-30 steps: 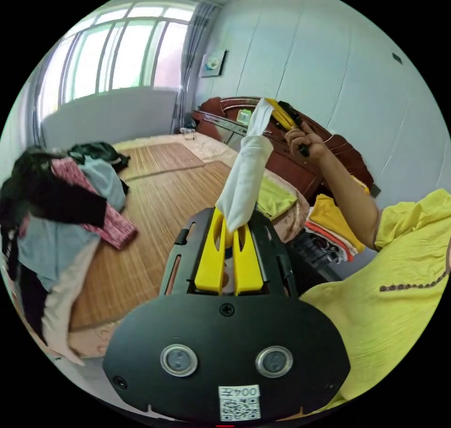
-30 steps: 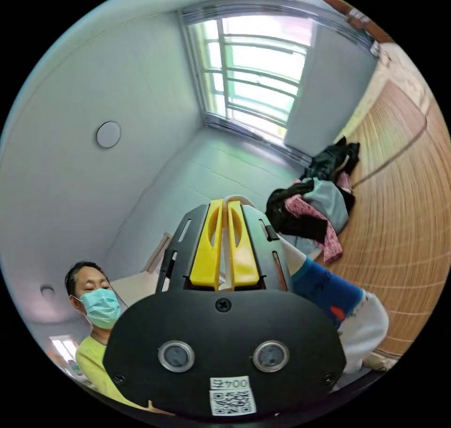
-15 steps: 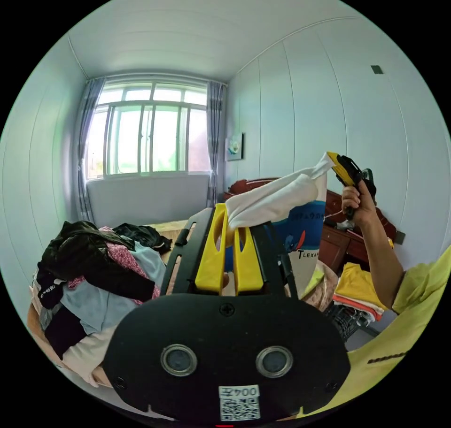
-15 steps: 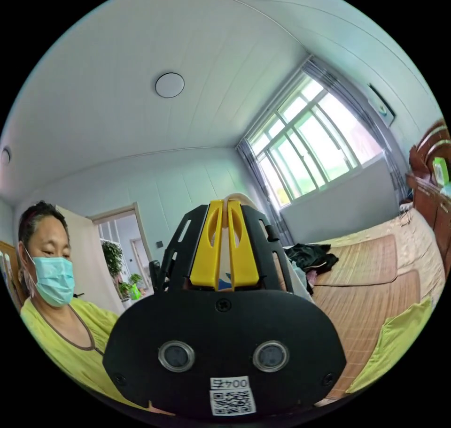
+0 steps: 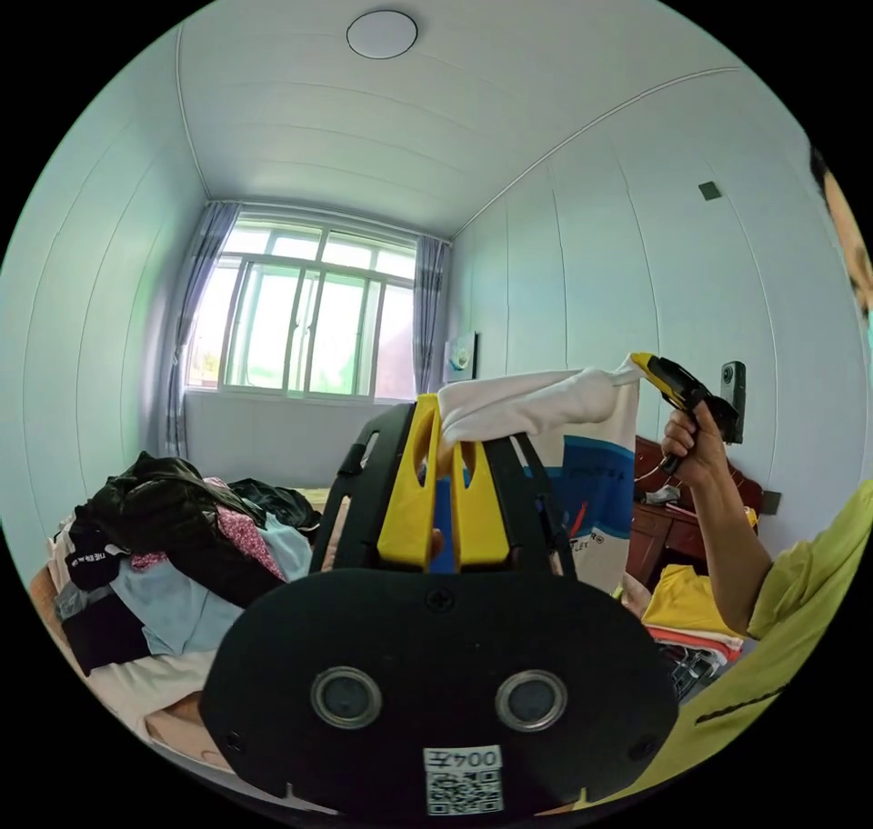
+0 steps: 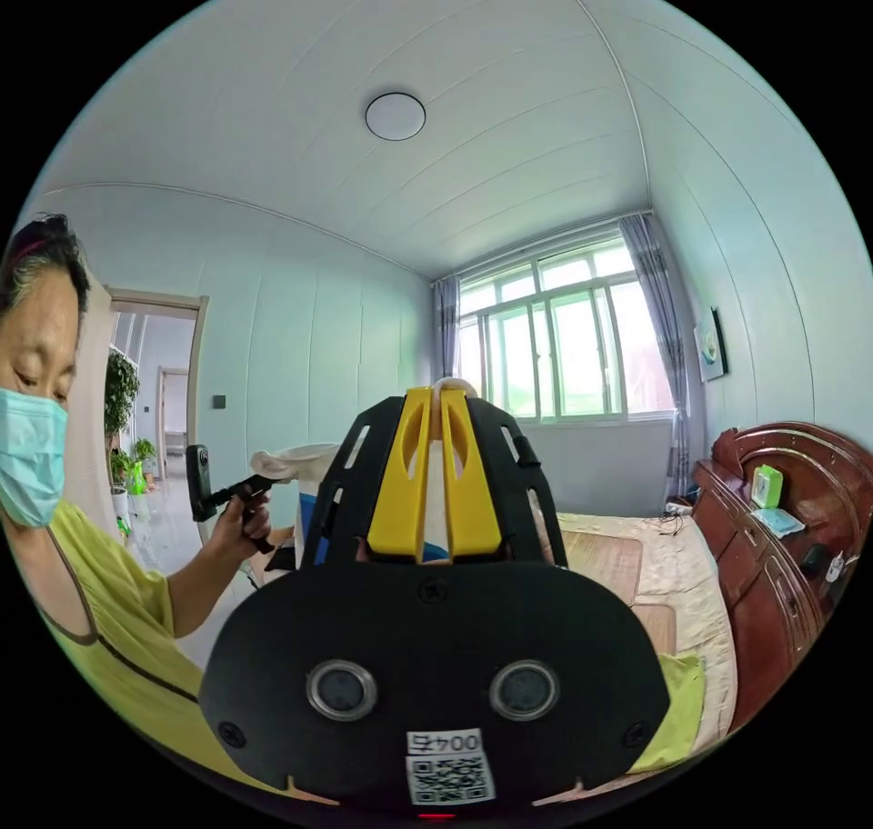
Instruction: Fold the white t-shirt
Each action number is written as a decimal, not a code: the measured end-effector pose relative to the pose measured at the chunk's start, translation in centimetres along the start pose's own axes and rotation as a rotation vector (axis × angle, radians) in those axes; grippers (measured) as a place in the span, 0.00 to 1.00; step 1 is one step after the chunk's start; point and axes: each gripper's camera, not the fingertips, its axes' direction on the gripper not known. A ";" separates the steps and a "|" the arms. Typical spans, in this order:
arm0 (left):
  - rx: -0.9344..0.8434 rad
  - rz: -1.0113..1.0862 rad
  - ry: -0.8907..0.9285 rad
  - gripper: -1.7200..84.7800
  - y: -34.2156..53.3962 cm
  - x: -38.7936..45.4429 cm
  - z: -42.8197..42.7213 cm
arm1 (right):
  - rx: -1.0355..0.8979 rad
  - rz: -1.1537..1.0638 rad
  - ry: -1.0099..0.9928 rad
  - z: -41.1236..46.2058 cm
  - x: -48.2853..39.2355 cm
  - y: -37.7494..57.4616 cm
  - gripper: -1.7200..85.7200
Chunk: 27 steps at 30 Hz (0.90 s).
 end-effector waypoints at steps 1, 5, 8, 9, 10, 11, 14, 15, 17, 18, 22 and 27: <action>0.003 0.005 -0.001 0.01 0.1 0.0 -0.1 | -0.010 -0.002 -0.002 0.1 -0.4 -0.1 0.02; -0.006 0.012 -0.013 0.01 0.9 -0.8 0.8 | -0.061 -0.005 0.018 2.3 -0.9 0.1 0.02; -0.046 0.004 -0.025 0.02 1.6 -2.4 3.5 | -0.097 0.021 0.030 5.2 0.3 0.9 0.02; -0.070 0.001 -0.025 0.02 1.9 -3.1 5.0 | -0.106 0.031 0.031 5.9 0.7 1.1 0.02; -0.083 0.003 -0.029 0.02 2.1 -3.5 5.8 | -0.122 0.052 0.035 7.3 1.5 1.6 0.02; -0.109 0.013 -0.048 0.02 2.5 -4.3 7.6 | -0.140 0.067 0.042 8.9 2.5 2.2 0.02; -0.183 0.013 -0.076 0.02 4.0 -6.7 12.8 | -0.202 0.090 0.079 13.4 4.9 4.0 0.03; -0.216 0.011 -0.094 0.02 4.8 -7.8 15.1 | -0.217 0.093 0.086 14.4 5.4 4.4 0.03; -0.263 0.003 -0.116 0.02 6.2 -9.6 18.8 | -0.278 0.113 0.105 18.7 7.8 6.2 0.03; -0.297 -0.012 -0.125 0.02 7.2 -11.0 21.2 | -0.297 0.119 0.109 19.9 8.4 6.7 0.03; -0.421 -0.071 -0.147 0.02 11.0 -15.5 29.1 | -0.449 0.176 0.135 28.3 13.6 10.8 0.03; -0.647 -0.148 -0.170 0.02 18.2 -21.6 39.9 | -0.620 0.275 0.175 37.4 19.5 17.7 0.03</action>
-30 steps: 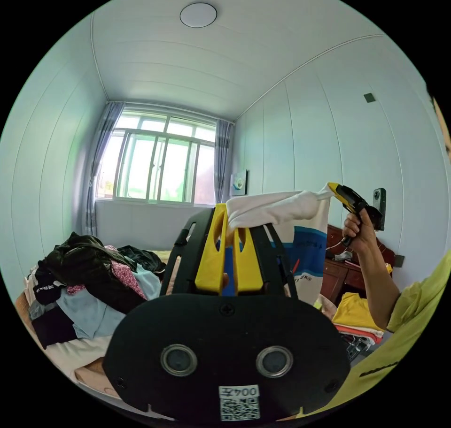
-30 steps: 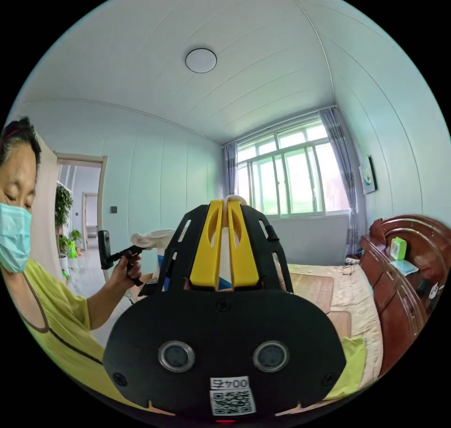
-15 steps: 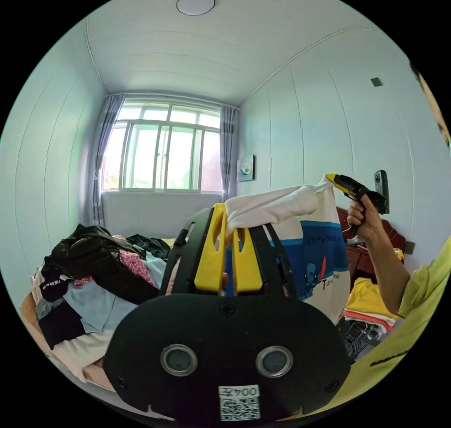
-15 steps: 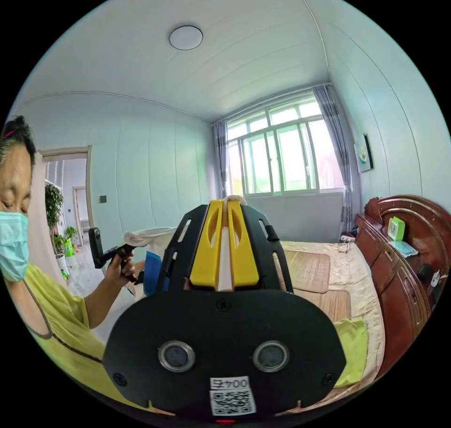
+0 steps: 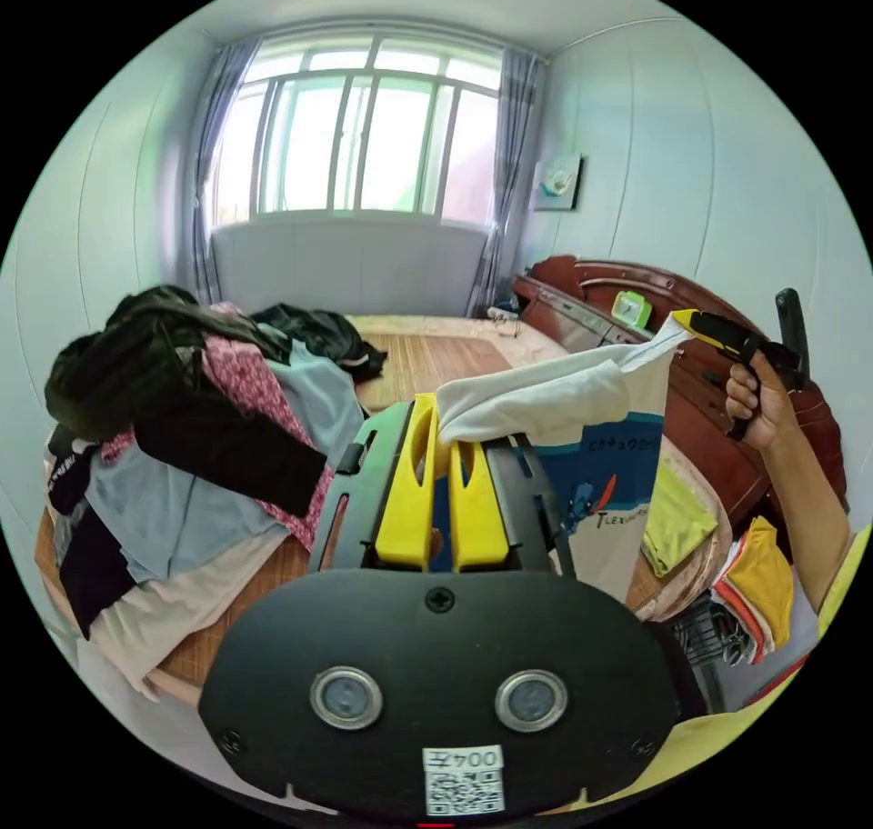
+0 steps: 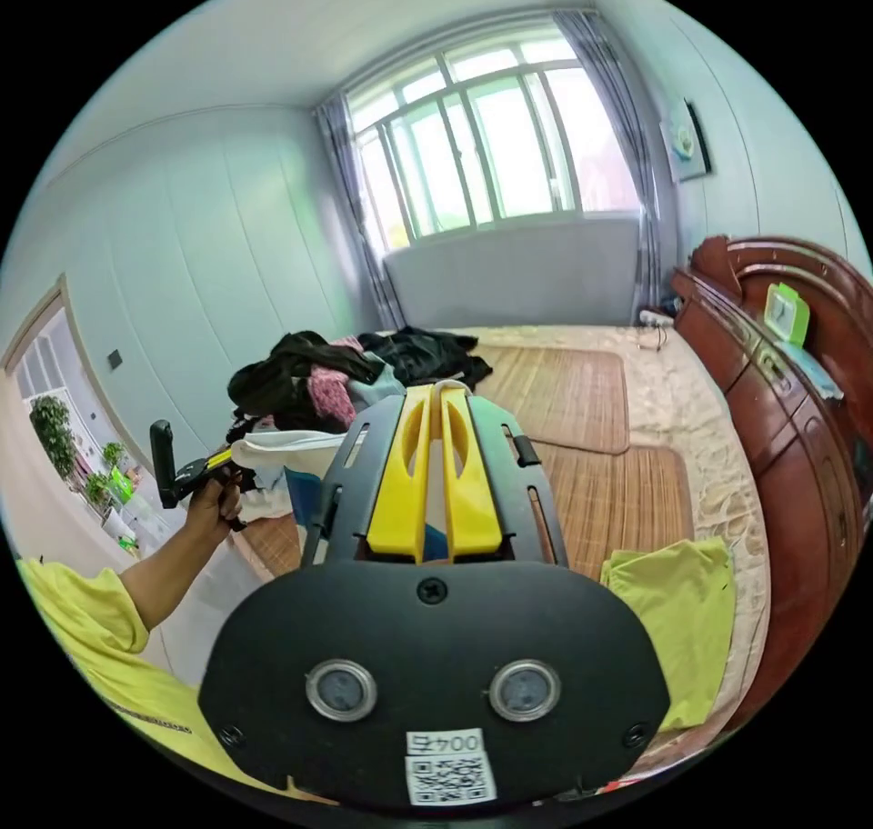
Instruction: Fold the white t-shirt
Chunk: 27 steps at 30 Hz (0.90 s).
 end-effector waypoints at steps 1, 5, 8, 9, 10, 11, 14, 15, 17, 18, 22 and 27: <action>-0.028 -0.005 -0.005 0.02 0.0 -0.4 1.5 | -0.051 0.035 0.003 3.0 1.3 0.0 0.04; -0.200 -0.064 -0.013 0.02 0.4 -3.9 10.8 | -0.182 0.177 -0.053 12.0 5.8 1.2 0.04; -0.300 -0.130 0.046 0.03 0.7 -6.6 16.1 | -0.231 0.315 -0.117 16.6 9.0 2.3 0.05; -0.345 -0.169 0.079 0.04 0.9 -7.8 17.9 | -0.235 0.353 -0.135 17.4 9.6 2.6 0.05; -0.358 -0.188 0.100 0.05 1.0 -8.5 18.7 | -0.224 0.431 -0.179 18.5 11.0 3.3 0.06; -0.377 -0.235 0.143 0.07 1.4 -9.7 20.0 | -0.202 0.505 -0.220 19.4 12.2 4.0 0.07; -0.374 -0.383 0.234 0.10 3.0 -13.0 21.9 | -0.144 0.632 -0.293 20.7 14.3 5.8 0.08; -0.344 -0.415 0.236 0.11 3.6 -13.9 21.8 | -0.139 0.642 -0.295 20.9 14.5 6.1 0.08; -0.297 -0.433 0.201 0.11 4.5 -14.7 21.1 | -0.158 0.637 -0.238 21.5 14.5 6.5 0.08; -0.282 -0.425 0.191 0.11 5.0 -15.0 20.7 | -0.165 0.626 -0.219 21.5 14.4 6.6 0.08; -0.316 -0.354 0.185 0.10 6.1 -14.8 20.2 | -0.221 0.529 -0.079 21.7 11.9 6.4 0.06; -0.332 -0.234 0.121 0.06 8.0 -13.6 18.0 | -0.262 0.317 0.186 20.4 6.3 8.1 0.03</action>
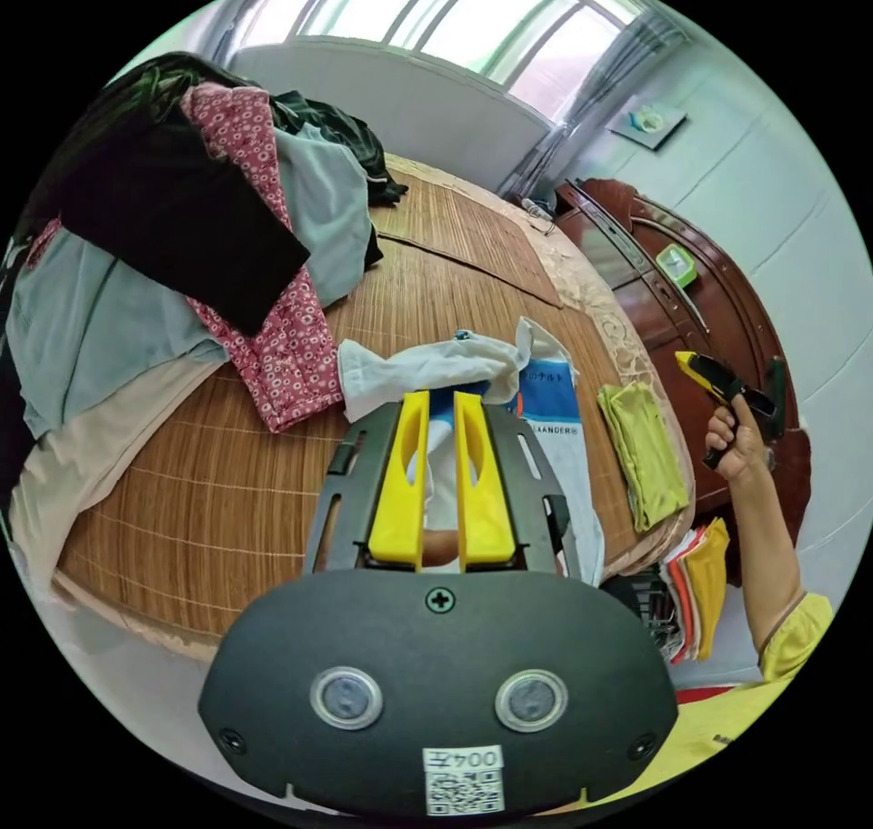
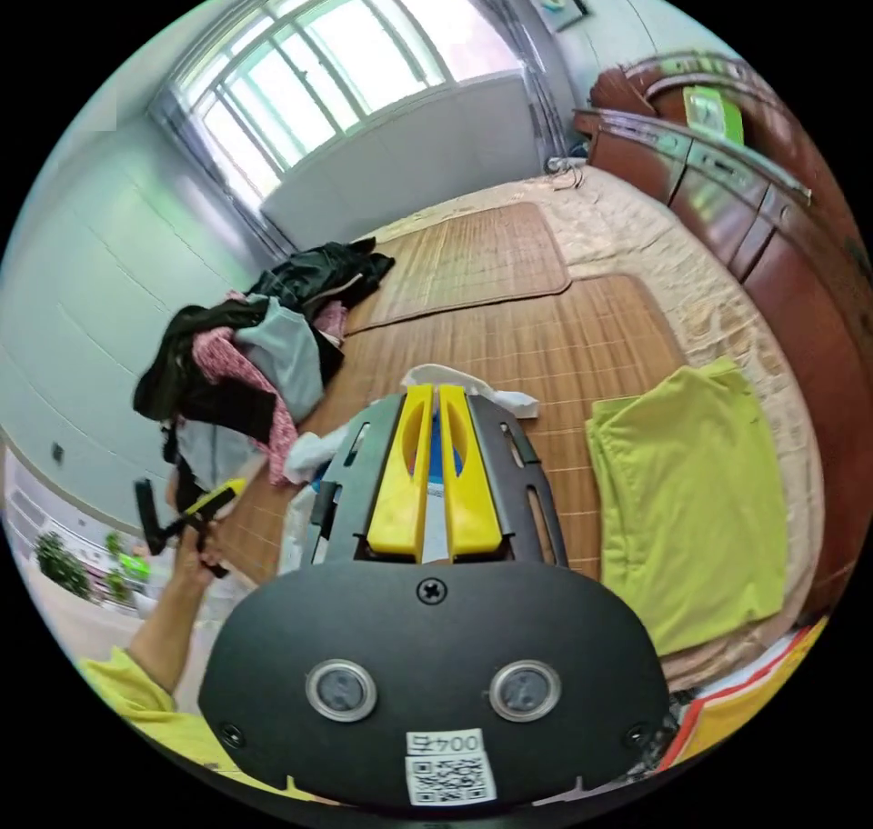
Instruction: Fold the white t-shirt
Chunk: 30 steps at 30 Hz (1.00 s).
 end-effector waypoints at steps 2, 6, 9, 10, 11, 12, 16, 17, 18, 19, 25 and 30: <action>0.011 0.011 -0.004 0.05 1.1 -0.1 -0.7 | 0.023 -0.088 0.088 -0.8 -2.2 3.7 0.02; 0.143 0.061 0.122 0.03 4.8 1.0 -4.1 | -0.005 -0.130 0.048 -0.8 -4.4 8.5 0.01; 0.217 0.088 0.183 0.03 7.2 3.4 -6.7 | -0.027 -0.144 0.072 -0.3 -6.0 10.3 0.01; 0.235 0.093 0.206 0.03 7.6 4.1 -7.4 | -0.023 -0.162 0.099 -0.1 -6.9 10.7 0.01; 0.271 0.108 0.272 0.02 8.5 5.8 -8.8 | -0.020 -0.184 0.124 0.0 -8.0 10.9 0.01; 0.310 0.164 0.353 0.02 9.3 8.2 -10.4 | -0.020 -0.195 0.139 0.2 -8.5 11.0 0.01; 0.366 0.392 0.534 0.02 12.1 17.4 -14.7 | -0.002 -0.285 0.208 1.0 -13.5 12.2 0.01; 0.357 0.442 0.598 0.02 13.0 20.3 -15.5 | 0.001 -0.311 0.222 1.4 -15.0 12.8 0.01; 0.327 0.488 0.670 0.02 13.7 23.1 -16.0 | 0.004 -0.322 0.226 1.5 -15.8 13.1 0.01; 0.305 0.514 0.709 0.02 13.9 24.5 -16.0 | 0.009 -0.337 0.228 1.8 -17.1 13.8 0.01; 0.022 0.651 1.085 0.02 18.3 33.9 -12.4 | 0.023 -0.346 0.189 1.7 -20.4 17.5 0.01; -0.043 0.414 1.217 0.02 21.7 31.8 -6.8 | 0.018 -0.228 0.097 0.2 -17.1 19.9 0.01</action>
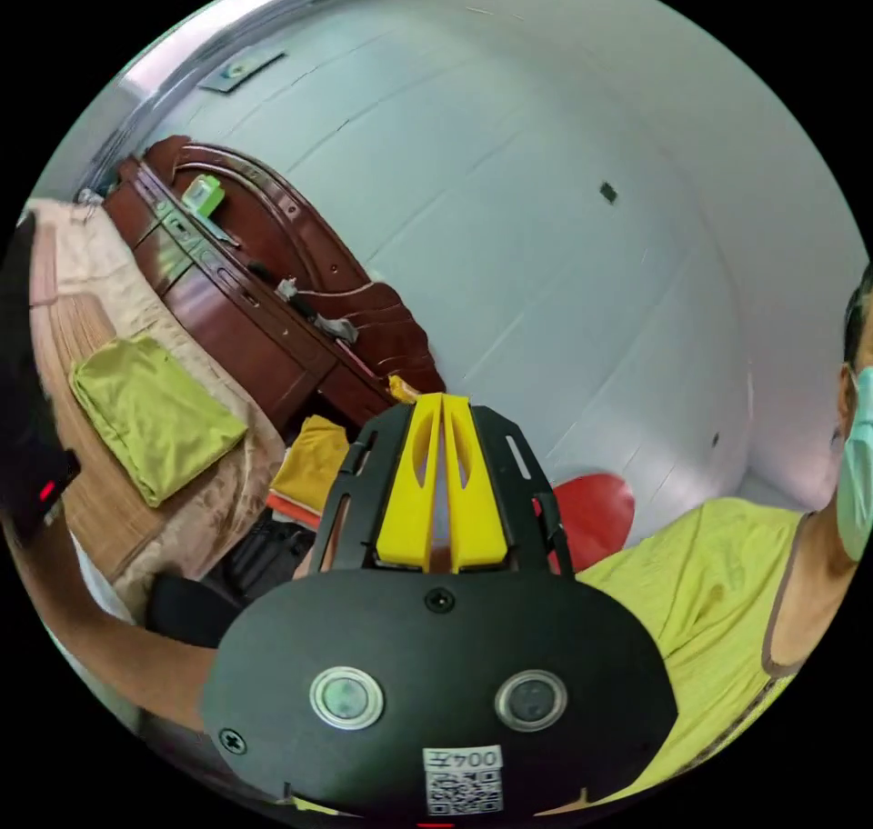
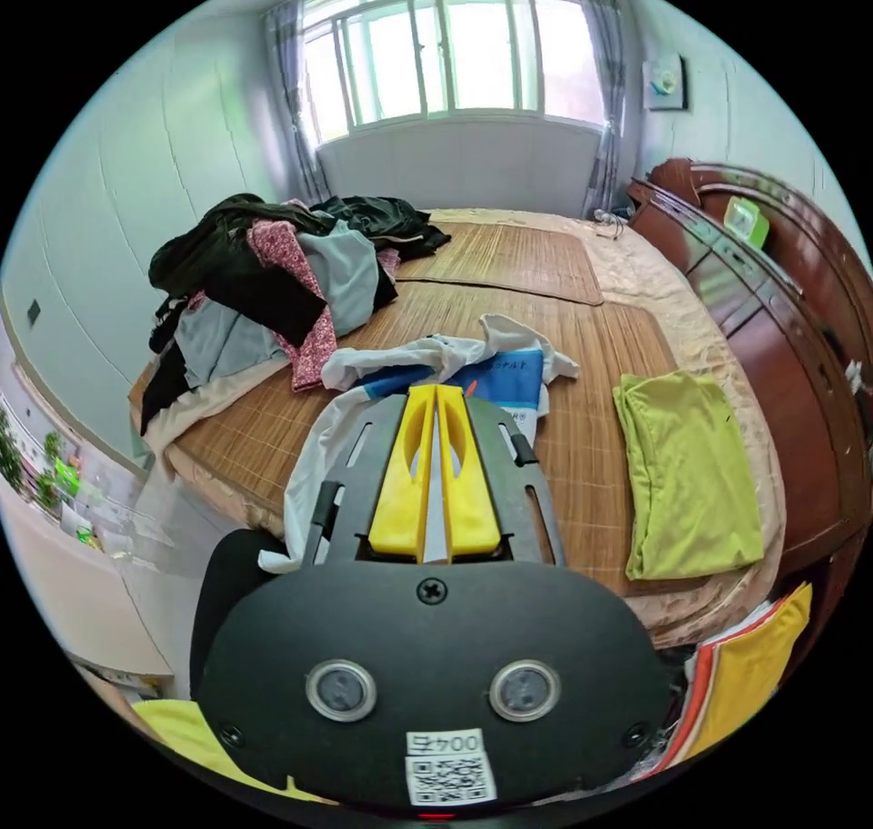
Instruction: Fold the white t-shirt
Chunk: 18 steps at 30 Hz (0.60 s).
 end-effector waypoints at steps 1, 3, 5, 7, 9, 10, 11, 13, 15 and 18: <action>0.015 -0.027 -0.004 0.02 0.4 -0.5 -0.1 | -0.018 0.038 -0.029 0.1 1.3 1.0 0.01; 0.046 -0.121 0.046 0.02 2.2 -2.1 0.4 | -0.049 0.098 -0.053 0.3 3.4 2.5 0.01; 0.065 -0.169 0.049 0.02 3.5 -2.6 1.0 | -0.047 0.172 -0.083 0.1 6.3 4.5 0.01; 0.064 -0.190 0.065 0.02 4.6 -2.8 1.8 | -0.045 0.227 -0.104 -0.2 8.4 5.9 0.01; 0.062 -0.203 0.093 0.02 5.9 -3.1 3.1 | -0.033 0.291 -0.141 -0.6 10.5 7.2 0.01; 0.051 -0.204 0.088 0.02 6.1 -3.1 3.4 | -0.019 0.336 -0.172 -0.9 11.9 8.1 0.01; 0.034 -0.203 0.065 0.02 6.7 -3.3 3.8 | -0.009 0.377 -0.214 -1.2 13.4 8.8 0.01; 0.027 -0.199 -0.006 0.02 7.8 -3.9 4.0 | 0.016 0.443 -0.279 -1.7 16.0 10.1 0.01; 0.011 -0.171 -0.197 0.02 9.3 -4.9 3.4 | 0.046 0.488 -0.327 -2.2 18.4 11.7 0.02; 0.070 -0.172 -0.364 0.02 11.2 -6.1 -0.4 | 0.041 0.472 -0.352 -2.8 20.7 14.5 0.02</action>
